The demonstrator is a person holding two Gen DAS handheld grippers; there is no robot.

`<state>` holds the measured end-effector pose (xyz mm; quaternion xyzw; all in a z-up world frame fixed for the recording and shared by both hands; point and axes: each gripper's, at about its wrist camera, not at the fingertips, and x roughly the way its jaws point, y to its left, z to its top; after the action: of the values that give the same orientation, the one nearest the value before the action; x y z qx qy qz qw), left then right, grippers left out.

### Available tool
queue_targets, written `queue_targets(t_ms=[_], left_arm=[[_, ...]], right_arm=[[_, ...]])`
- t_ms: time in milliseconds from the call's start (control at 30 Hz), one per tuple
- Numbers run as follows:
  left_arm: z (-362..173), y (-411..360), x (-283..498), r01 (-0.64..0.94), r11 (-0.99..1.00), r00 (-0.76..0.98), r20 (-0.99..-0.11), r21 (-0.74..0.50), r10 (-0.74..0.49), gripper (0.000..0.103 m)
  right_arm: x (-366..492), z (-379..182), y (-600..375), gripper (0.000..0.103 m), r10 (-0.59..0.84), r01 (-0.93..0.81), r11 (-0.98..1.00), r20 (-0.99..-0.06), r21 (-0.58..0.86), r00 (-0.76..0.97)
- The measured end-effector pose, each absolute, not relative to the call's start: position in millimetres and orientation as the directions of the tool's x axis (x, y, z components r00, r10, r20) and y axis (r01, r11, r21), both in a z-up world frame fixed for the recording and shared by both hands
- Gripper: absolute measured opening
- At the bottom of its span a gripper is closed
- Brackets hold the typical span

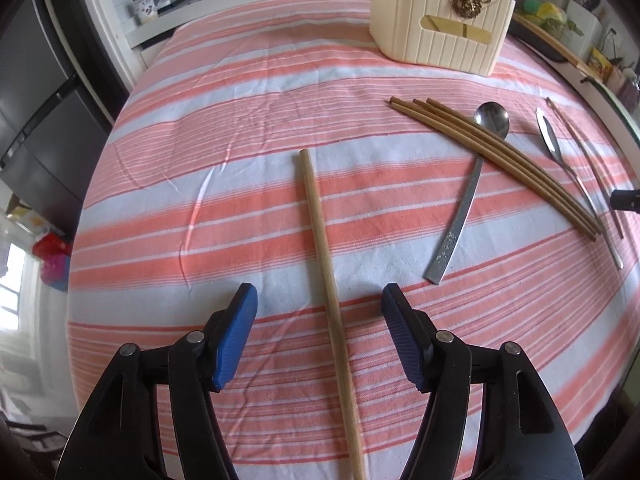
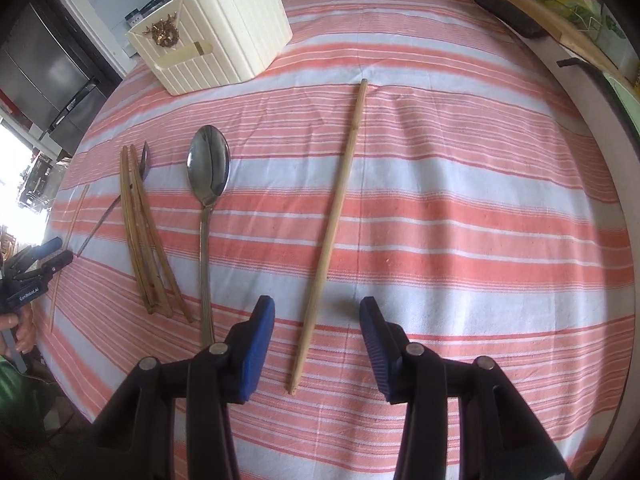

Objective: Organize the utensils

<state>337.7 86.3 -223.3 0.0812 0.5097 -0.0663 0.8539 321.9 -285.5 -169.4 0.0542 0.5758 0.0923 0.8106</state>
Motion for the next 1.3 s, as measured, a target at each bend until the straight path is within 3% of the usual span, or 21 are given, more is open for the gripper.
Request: queue_targets(t_ms=[433, 700, 1167, 1300], left_arm=[[-221, 89, 367, 0.215, 0.973, 0.445, -0.895, 0.080, -0.025, 0.066], [-219, 84, 388, 0.249, 0.965, 0.405, -0.914, 0.080, -0.029, 0.055], [-219, 61, 405, 0.299, 0.948, 0.396, -0.918, 0.106, -0.022, 0.013], [-220, 62, 406, 0.292, 0.952, 0.404, -0.914, 0.098, -0.030, 0.010]], right_arm=[[352, -169, -277, 0.045, 0.178, -0.108, 0.982, -0.937, 0.152, 0.302], [406, -171, -273, 0.045, 0.156, -0.103, 0.986, -0.941, 0.131, 0.302], [504, -170, -248, 0.044, 0.081, -0.088, 0.994, -0.950, 0.057, 0.302], [521, -168, -243, 0.025, 0.036, -0.065, 0.998, -0.944, 0.015, 0.327]])
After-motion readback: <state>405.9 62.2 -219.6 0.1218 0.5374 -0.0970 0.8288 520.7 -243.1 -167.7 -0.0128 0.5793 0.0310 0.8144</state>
